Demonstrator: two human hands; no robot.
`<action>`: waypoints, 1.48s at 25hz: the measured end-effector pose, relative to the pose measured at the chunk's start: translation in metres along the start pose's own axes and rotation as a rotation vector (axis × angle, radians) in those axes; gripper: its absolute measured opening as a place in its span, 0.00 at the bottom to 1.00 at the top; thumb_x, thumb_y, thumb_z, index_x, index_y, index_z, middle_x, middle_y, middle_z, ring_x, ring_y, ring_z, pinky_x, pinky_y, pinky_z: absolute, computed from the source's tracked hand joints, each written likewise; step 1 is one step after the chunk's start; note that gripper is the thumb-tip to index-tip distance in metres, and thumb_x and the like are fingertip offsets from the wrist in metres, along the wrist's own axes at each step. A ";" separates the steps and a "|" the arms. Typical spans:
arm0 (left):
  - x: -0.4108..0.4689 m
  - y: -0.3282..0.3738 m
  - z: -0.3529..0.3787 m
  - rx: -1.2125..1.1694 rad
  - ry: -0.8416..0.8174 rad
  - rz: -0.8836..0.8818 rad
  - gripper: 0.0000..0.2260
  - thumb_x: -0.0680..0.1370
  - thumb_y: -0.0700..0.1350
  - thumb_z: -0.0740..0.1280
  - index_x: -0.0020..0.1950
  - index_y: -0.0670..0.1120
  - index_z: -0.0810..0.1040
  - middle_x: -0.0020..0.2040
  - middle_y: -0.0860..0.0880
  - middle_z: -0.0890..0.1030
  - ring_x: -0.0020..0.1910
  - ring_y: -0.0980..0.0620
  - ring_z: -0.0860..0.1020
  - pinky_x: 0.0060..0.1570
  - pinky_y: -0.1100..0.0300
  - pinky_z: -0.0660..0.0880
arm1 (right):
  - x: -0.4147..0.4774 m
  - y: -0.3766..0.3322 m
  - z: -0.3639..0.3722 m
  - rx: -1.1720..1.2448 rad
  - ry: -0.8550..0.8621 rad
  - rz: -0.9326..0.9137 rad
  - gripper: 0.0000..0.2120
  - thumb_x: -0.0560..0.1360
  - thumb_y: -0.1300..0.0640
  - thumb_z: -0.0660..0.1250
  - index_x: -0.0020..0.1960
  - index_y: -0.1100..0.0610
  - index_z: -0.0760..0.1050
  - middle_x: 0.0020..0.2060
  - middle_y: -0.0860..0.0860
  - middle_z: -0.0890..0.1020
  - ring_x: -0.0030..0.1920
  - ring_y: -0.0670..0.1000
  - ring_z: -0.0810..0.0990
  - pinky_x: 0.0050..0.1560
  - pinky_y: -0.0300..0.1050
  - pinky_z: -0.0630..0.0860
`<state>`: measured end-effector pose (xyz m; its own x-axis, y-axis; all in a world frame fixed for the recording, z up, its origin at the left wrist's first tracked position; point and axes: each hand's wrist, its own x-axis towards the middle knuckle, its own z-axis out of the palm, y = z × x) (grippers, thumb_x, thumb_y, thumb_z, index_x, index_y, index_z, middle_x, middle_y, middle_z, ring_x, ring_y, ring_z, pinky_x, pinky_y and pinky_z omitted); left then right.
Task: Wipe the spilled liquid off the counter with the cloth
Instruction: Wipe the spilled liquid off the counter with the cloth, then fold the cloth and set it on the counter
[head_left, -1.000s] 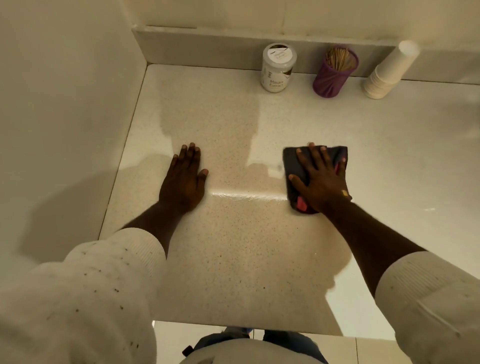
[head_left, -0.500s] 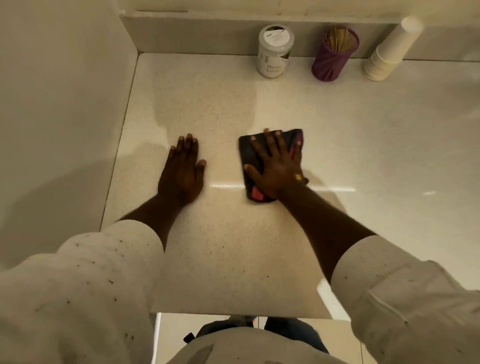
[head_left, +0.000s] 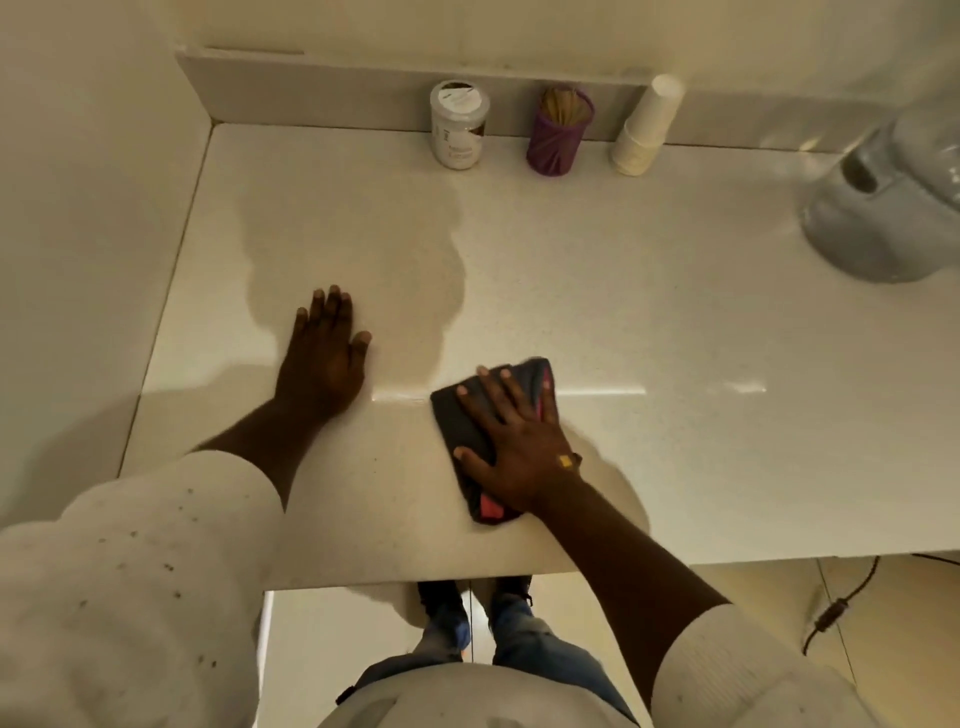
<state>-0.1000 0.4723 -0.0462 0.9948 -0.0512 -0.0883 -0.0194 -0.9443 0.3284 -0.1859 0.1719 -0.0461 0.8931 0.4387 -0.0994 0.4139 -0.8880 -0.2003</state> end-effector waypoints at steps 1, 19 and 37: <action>-0.008 0.013 0.005 -0.011 -0.023 0.012 0.30 0.84 0.57 0.45 0.83 0.43 0.47 0.84 0.43 0.48 0.83 0.46 0.44 0.80 0.51 0.41 | -0.010 0.014 -0.002 0.006 0.001 0.026 0.37 0.80 0.30 0.51 0.84 0.42 0.47 0.84 0.50 0.50 0.83 0.55 0.42 0.78 0.71 0.43; -0.045 0.275 0.068 0.060 -0.071 0.353 0.23 0.84 0.54 0.58 0.77 0.47 0.69 0.79 0.46 0.68 0.80 0.47 0.60 0.80 0.50 0.46 | -0.063 0.177 -0.045 0.174 0.080 0.152 0.27 0.84 0.45 0.56 0.80 0.54 0.63 0.81 0.53 0.64 0.82 0.54 0.56 0.81 0.59 0.44; -0.055 0.297 0.072 0.156 0.073 0.269 0.21 0.76 0.53 0.68 0.65 0.43 0.81 0.63 0.41 0.81 0.65 0.39 0.77 0.67 0.43 0.68 | -0.053 0.216 -0.064 -0.024 -0.039 -0.097 0.25 0.84 0.45 0.56 0.79 0.51 0.66 0.81 0.49 0.62 0.83 0.53 0.52 0.79 0.62 0.37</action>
<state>-0.1679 0.1707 -0.0118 0.9562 -0.2880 0.0517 -0.2925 -0.9388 0.1817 -0.1322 -0.0520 -0.0222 0.8414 0.5273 -0.1186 0.5025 -0.8440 -0.1877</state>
